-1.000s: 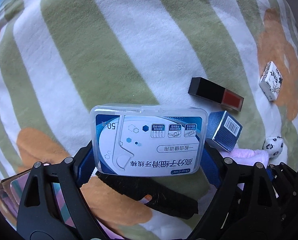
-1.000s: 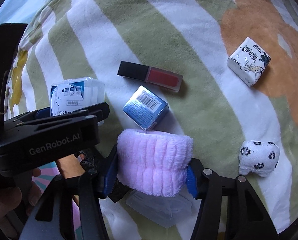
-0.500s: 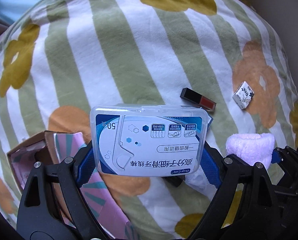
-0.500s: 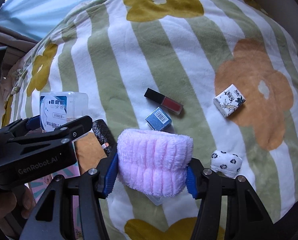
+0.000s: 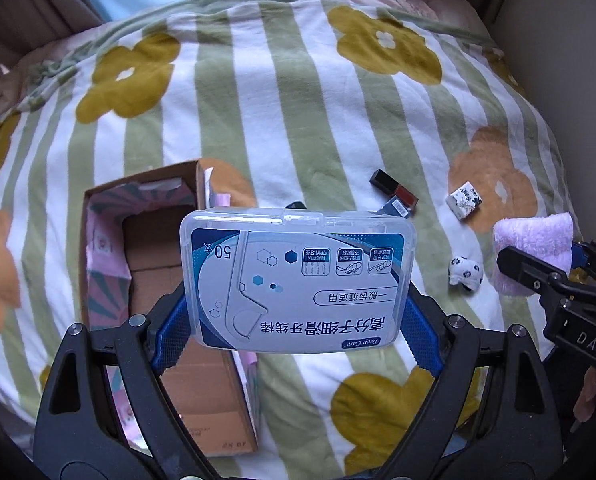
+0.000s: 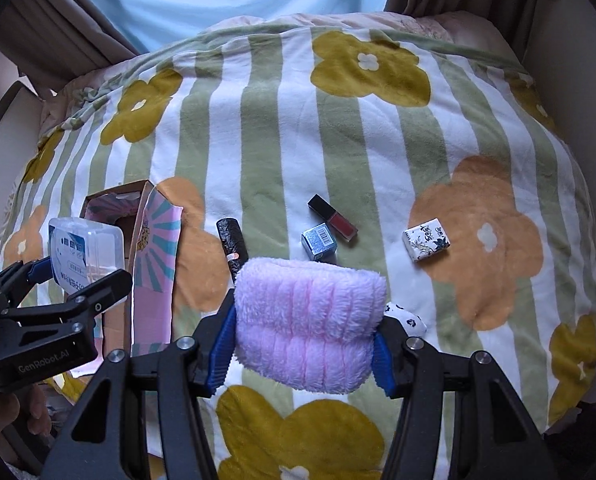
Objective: Organize objects
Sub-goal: 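Lift the floss case and pink towel and carry both toward the cardboard box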
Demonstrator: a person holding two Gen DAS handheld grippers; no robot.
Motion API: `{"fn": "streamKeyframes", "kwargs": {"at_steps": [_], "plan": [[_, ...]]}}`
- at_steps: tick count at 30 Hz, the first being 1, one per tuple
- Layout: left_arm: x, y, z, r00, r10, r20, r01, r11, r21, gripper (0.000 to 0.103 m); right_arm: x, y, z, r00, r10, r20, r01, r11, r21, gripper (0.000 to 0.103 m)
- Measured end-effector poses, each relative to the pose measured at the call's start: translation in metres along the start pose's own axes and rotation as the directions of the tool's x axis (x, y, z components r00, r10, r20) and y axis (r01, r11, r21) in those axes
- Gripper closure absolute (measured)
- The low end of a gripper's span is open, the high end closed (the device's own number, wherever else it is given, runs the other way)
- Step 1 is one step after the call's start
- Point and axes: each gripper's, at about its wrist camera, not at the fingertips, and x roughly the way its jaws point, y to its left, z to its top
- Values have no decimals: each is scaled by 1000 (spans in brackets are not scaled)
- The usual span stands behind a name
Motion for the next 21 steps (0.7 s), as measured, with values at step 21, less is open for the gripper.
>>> {"fn": "streamKeyframes", "kwargs": {"at_steps": [21], "plan": [[-79,59,-96,989,114,97,-76,942,-328,16,-34,65,-24,996,89,24,-82,973,-218,50]]}}
